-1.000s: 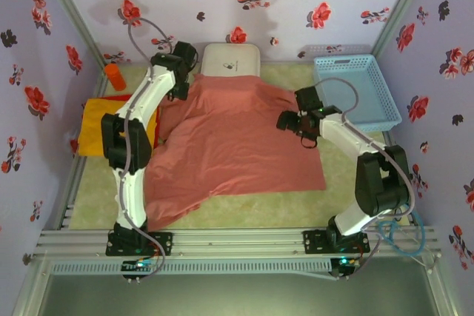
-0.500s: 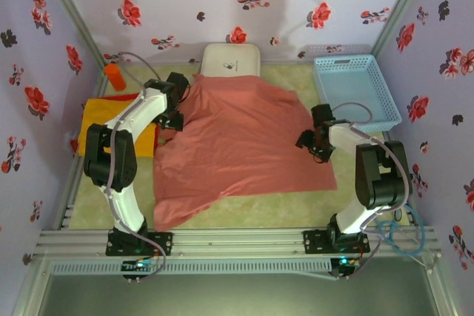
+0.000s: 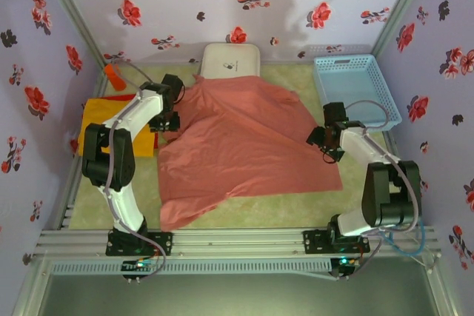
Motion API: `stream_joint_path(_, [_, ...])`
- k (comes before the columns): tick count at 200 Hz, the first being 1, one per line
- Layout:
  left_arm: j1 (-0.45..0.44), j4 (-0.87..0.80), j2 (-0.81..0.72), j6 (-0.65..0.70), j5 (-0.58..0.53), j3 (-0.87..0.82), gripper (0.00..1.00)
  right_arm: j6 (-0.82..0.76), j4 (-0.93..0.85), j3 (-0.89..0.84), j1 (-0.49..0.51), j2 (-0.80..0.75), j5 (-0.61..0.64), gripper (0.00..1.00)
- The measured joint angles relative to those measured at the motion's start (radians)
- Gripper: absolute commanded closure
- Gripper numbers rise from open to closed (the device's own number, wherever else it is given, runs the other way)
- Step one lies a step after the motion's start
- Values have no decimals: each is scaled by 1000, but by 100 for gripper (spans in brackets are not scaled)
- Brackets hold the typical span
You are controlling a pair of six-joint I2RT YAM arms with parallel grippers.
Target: Fold and stack the t-shirts
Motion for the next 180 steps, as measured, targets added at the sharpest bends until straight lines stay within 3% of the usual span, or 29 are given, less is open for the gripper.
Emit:
stream_joint_path(61, [10,52,18,-56,43,-98,53,4,25,-31,114,-16,-31,20])
stream_joint_path(105, [29,167,56,-91,50,-125,57,16,54,-73,124,50,-35,22])
stream_joint_path(148, [53,232,99,-102,49,-122,70,18,62,-98,108,72,-17,24])
stream_joint_path(180, [61,238,135,-92,43,-76,92,16,73,-100,43,72,-16,24])
